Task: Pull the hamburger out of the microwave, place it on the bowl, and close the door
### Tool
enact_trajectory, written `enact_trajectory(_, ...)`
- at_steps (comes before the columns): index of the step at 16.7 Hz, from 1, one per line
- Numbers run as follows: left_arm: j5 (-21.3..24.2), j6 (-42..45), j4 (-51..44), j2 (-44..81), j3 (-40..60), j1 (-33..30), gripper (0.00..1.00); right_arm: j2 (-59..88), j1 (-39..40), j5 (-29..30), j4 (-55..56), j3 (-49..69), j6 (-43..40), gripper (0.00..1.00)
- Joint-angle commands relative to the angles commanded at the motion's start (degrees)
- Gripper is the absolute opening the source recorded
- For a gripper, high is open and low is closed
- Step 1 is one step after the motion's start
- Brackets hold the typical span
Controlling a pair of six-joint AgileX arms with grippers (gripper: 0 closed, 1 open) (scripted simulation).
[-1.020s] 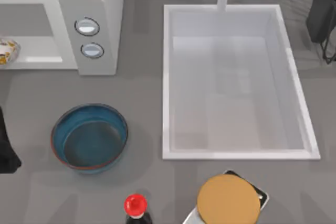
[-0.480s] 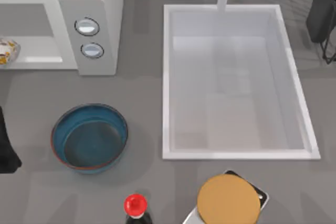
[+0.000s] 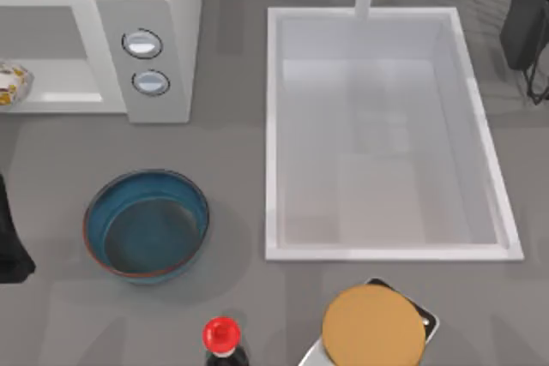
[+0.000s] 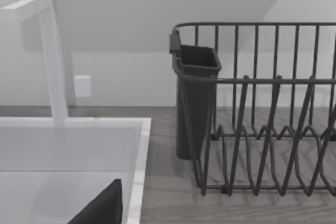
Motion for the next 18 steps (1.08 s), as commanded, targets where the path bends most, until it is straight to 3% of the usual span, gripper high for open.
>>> enact_trajectory(5, 0.05, 0.02, 0.27, 0.54, 0.2, 0.03, 1.0, 0.0, 0.0, 0.0, 0.0, 0.0, 0.0, 1.0)
enact_trajectory(9, 0.84, 0.32, 4.13, 8.34, 2.99, 0.44, 1.0, 0.0, 0.0, 0.0, 0.0, 0.0, 0.0, 1.0)
enact_trajectory(18, 5.45, 2.01, 25.22, 50.83, 17.97, 2.91, 1.0, 0.0, 0.0, 0.0, 0.0, 0.0, 0.0, 1.0)
